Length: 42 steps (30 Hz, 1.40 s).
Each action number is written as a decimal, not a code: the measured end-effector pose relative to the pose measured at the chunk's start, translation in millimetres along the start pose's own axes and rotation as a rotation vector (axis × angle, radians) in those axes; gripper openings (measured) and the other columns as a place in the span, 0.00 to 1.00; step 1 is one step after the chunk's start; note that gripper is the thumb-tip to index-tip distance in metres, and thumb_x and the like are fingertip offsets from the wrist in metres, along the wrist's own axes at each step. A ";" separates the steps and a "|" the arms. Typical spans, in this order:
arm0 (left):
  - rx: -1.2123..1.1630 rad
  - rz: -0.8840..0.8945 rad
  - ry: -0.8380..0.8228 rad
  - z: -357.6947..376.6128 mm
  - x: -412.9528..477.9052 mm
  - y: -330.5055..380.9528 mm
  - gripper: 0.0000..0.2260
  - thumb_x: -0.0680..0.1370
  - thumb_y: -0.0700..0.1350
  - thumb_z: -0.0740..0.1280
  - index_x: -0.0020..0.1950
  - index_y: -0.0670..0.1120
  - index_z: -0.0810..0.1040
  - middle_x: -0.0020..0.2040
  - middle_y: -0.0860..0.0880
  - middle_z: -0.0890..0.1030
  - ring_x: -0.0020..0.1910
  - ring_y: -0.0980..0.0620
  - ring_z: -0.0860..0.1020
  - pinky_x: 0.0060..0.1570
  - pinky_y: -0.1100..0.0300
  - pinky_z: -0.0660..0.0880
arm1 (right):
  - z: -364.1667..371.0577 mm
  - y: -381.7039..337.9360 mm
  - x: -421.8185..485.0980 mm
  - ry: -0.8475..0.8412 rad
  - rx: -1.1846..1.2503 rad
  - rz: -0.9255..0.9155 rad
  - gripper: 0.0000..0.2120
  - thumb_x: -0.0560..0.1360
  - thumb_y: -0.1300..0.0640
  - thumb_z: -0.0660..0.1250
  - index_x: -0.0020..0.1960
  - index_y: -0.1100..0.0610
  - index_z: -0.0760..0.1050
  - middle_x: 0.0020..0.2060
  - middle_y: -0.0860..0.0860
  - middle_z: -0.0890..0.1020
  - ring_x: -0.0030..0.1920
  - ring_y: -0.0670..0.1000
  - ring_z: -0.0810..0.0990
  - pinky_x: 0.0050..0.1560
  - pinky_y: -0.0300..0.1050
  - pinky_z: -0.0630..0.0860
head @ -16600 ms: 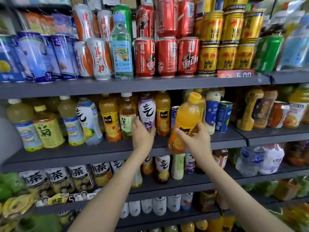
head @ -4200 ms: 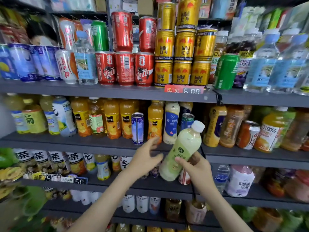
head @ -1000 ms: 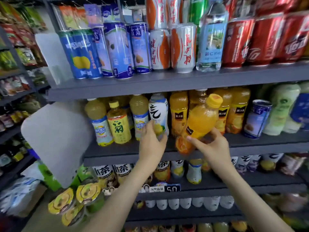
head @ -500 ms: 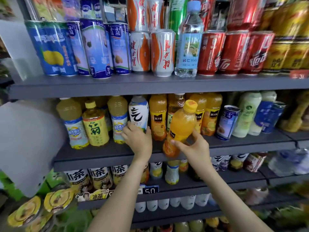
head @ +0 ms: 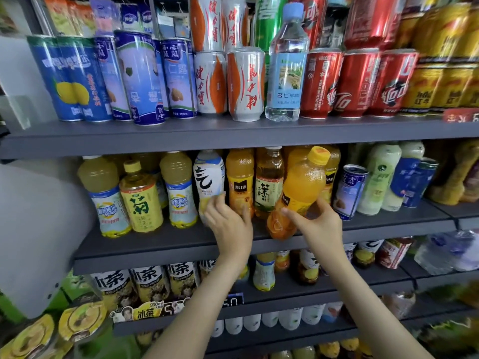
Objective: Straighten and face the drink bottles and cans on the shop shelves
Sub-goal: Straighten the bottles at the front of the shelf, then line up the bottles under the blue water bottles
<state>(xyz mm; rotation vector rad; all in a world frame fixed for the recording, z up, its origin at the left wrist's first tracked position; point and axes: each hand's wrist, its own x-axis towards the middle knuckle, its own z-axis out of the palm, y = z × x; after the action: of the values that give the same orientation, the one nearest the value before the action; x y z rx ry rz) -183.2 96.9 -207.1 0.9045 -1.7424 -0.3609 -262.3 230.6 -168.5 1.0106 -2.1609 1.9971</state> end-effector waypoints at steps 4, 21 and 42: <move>-0.174 0.061 -0.182 18.8 -9.2 35.0 0.29 0.74 0.41 0.70 0.71 0.42 0.60 0.67 0.39 0.65 0.66 0.41 0.68 0.63 0.50 0.71 | -24.3 9.9 4.4 0.036 -0.029 0.012 0.17 0.66 0.54 0.77 0.52 0.52 0.77 0.44 0.41 0.82 0.44 0.34 0.78 0.42 0.27 0.72; 0.031 -0.002 -0.050 62.1 12.7 77.6 0.33 0.67 0.47 0.76 0.67 0.39 0.67 0.61 0.36 0.70 0.57 0.38 0.69 0.56 0.45 0.70 | -63.1 39.8 26.0 0.008 -0.054 0.003 0.16 0.66 0.54 0.77 0.52 0.49 0.77 0.46 0.43 0.83 0.47 0.36 0.78 0.45 0.26 0.72; -0.355 -0.209 -0.253 -81.3 16.0 1.3 0.35 0.68 0.48 0.76 0.71 0.53 0.65 0.56 0.58 0.77 0.54 0.59 0.76 0.53 0.61 0.73 | 42.4 33.2 38.6 -0.059 -0.309 -0.141 0.39 0.68 0.55 0.76 0.72 0.64 0.59 0.65 0.60 0.71 0.67 0.58 0.67 0.63 0.42 0.64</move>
<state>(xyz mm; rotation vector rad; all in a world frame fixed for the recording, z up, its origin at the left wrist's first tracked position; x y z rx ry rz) -111.6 101.5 -165.6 0.8058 -1.7380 -0.9257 -291.6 174.6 -188.2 1.1451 -2.2617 1.5321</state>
